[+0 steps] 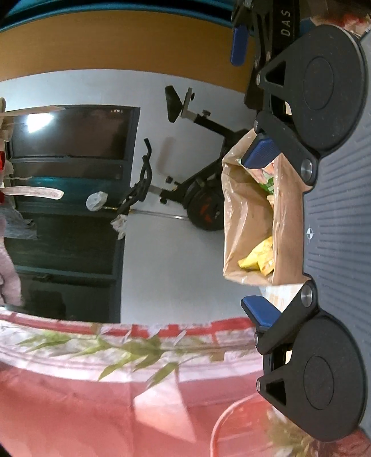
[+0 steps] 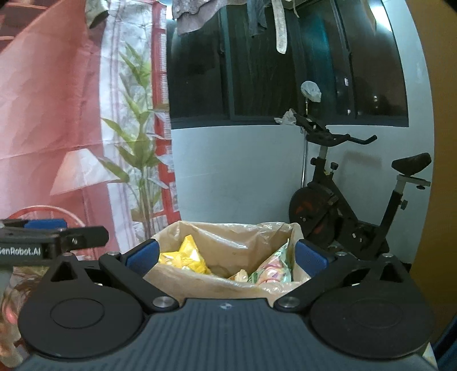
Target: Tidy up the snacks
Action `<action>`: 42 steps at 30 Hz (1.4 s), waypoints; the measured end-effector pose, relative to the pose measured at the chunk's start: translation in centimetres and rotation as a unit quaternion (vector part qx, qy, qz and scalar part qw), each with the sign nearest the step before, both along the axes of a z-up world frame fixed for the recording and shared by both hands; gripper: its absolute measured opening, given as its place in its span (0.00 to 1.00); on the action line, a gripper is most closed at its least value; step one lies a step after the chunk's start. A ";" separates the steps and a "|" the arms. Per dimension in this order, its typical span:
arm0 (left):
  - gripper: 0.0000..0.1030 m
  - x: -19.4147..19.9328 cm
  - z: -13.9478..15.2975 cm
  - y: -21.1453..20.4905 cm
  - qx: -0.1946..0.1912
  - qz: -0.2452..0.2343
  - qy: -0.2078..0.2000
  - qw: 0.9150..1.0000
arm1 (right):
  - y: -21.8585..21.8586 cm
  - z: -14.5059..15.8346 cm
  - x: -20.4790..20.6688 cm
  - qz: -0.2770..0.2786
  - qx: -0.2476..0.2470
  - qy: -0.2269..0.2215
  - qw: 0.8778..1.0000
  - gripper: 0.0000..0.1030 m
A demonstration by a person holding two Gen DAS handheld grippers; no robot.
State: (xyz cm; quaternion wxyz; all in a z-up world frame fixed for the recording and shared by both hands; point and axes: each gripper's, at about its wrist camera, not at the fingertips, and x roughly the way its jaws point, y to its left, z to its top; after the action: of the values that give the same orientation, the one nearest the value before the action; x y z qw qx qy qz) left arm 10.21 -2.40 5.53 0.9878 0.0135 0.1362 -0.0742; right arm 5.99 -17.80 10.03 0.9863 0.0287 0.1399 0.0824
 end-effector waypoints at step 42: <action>0.94 -3.9 1.4 1.1 0.006 0.043 -0.012 0.999 | 0.6 1.0 -4.2 -0.001 0.002 -0.003 1.000 1.00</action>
State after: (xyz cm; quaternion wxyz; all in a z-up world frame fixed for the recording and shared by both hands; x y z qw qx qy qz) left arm 6.30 -1.26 6.89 0.9915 0.0149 0.1256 -0.0306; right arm 1.79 -17.17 10.98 0.9867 0.0308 0.1368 0.0815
